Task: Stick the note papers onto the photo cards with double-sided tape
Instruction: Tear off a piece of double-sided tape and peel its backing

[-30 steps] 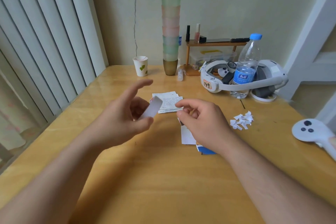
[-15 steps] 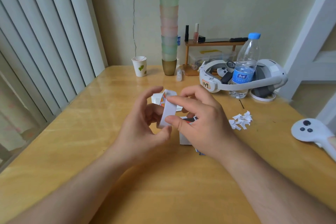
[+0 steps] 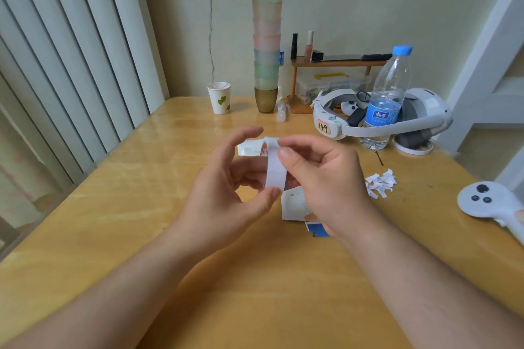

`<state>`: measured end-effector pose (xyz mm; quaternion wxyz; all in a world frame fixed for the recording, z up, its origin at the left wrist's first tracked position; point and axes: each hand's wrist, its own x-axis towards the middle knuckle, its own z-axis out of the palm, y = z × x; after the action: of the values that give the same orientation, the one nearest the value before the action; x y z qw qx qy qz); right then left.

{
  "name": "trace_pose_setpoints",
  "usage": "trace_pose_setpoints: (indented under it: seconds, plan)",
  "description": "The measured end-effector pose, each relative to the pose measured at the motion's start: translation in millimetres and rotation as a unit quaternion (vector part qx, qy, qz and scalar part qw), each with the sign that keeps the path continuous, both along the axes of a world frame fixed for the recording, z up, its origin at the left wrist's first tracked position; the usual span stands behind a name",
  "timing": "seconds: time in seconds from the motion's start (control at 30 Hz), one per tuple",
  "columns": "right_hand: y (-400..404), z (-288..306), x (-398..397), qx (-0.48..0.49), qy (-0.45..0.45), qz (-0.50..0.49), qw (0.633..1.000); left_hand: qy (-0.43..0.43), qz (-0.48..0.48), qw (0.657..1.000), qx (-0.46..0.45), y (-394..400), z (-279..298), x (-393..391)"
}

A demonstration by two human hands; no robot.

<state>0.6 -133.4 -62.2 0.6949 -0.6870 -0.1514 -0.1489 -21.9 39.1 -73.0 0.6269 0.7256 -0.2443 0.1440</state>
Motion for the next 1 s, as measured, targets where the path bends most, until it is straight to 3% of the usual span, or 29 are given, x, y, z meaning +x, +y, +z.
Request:
trace_pose_setpoints:
  seconds: [0.23,0.3,0.4,0.57,0.83,1.0]
  plan:
    - [0.8,4.9,2.2,0.114,0.078,0.017,0.990,0.036,0.064,0.996,0.058,-1.3,-2.6,-3.4]
    - [-0.5,2.5,2.4,0.065,0.066,0.009,0.996,0.044,0.068,0.995,0.051,-0.9,-4.0,-1.7]
    - [-3.6,-3.5,1.8,-0.095,-0.005,-0.028,0.995,0.046,0.077,0.996,0.025,0.6,-6.0,3.3]
    - [-1.6,-12.4,2.1,-0.256,-0.138,-0.098,0.952,0.064,0.086,0.994,-0.002,2.2,-4.1,5.1]
    - [-2.7,-12.2,3.9,-0.247,-0.213,-0.124,0.937,0.045,0.127,0.991,-0.006,-2.2,-1.9,1.7]
    - [-1.7,-8.7,3.7,-0.208,-0.169,-0.098,0.958,0.033,0.129,0.991,0.019,-1.4,-3.5,1.8]
